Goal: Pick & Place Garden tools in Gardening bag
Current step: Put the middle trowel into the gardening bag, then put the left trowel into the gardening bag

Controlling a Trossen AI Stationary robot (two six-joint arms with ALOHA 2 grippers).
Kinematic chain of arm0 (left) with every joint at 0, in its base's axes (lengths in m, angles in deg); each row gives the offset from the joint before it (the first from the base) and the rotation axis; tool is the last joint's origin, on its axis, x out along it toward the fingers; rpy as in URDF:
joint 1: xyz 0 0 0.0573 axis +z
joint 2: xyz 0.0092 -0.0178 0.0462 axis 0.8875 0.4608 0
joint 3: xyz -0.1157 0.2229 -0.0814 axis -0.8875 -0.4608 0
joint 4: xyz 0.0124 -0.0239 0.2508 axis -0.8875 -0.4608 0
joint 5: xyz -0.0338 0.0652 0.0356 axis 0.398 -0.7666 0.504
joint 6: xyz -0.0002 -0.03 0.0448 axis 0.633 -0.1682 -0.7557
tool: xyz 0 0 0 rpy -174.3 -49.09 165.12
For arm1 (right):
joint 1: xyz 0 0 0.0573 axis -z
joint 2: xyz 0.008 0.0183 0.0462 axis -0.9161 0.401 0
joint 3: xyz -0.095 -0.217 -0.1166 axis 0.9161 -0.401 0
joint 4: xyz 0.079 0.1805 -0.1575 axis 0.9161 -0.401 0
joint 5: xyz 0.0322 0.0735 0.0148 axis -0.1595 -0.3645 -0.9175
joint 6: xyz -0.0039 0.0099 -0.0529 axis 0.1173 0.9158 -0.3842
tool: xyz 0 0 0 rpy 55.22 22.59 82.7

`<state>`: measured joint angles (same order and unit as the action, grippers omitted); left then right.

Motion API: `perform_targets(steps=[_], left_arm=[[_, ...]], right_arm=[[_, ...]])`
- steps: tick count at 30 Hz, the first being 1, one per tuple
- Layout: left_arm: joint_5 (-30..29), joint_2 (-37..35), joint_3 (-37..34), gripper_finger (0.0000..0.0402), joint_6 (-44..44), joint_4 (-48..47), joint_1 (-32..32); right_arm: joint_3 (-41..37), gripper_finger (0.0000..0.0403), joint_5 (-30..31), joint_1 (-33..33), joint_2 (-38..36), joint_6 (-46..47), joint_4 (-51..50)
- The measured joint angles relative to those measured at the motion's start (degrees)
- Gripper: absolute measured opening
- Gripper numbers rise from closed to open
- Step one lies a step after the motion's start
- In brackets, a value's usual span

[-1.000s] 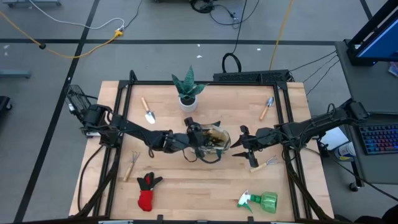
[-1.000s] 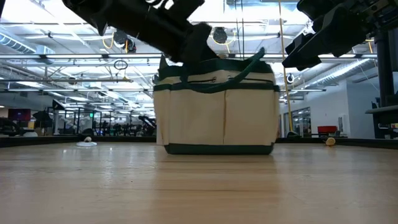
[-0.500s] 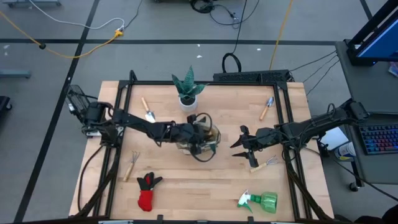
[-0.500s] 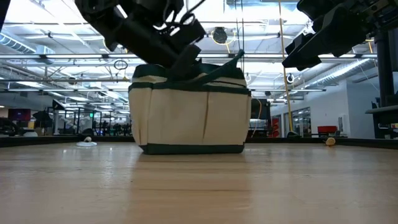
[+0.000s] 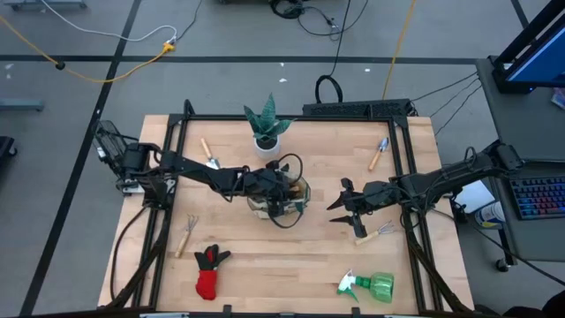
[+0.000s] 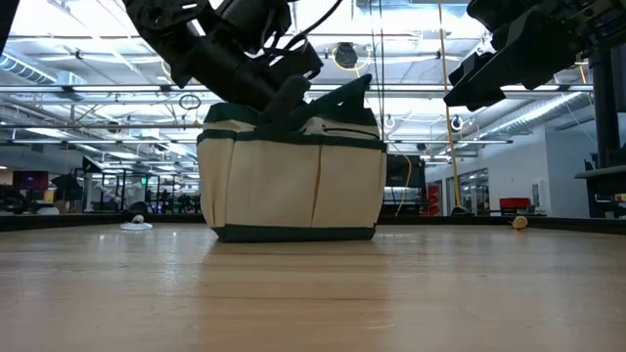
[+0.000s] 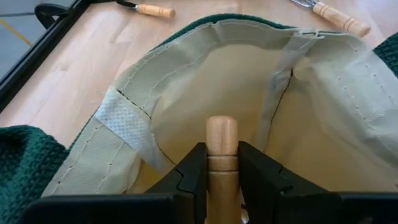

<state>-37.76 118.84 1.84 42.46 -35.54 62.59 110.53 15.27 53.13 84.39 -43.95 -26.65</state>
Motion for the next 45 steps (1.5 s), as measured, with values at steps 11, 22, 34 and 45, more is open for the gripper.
perform_targets(steps=[11, 22, 34, 45], left_arm=[[-0.20, 0.00, -0.02, 0.0127, 0.08, -1.21, 0.00], [-0.24, 0.04, -0.04, 0.0129, 0.14, -0.64, 0.00], [-0.95, -3.27, 0.00, 0.0129, -2.72, 3.89, -0.95], [-2.33, -15.31, -0.09, 0.0129, -4.21, -3.83, -3.00]], right_arm=[[0.00, 0.0169, 0.00, 0.00, -0.01, 0.01, 0.00], [0.00, 0.0169, 0.00, 0.01, 0.01, 0.02, 0.00], [0.00, 0.0169, 0.00, 0.01, 0.01, 0.02, -0.07], [0.00, 0.0169, 0.00, -0.01, 0.03, 0.02, -0.37]])
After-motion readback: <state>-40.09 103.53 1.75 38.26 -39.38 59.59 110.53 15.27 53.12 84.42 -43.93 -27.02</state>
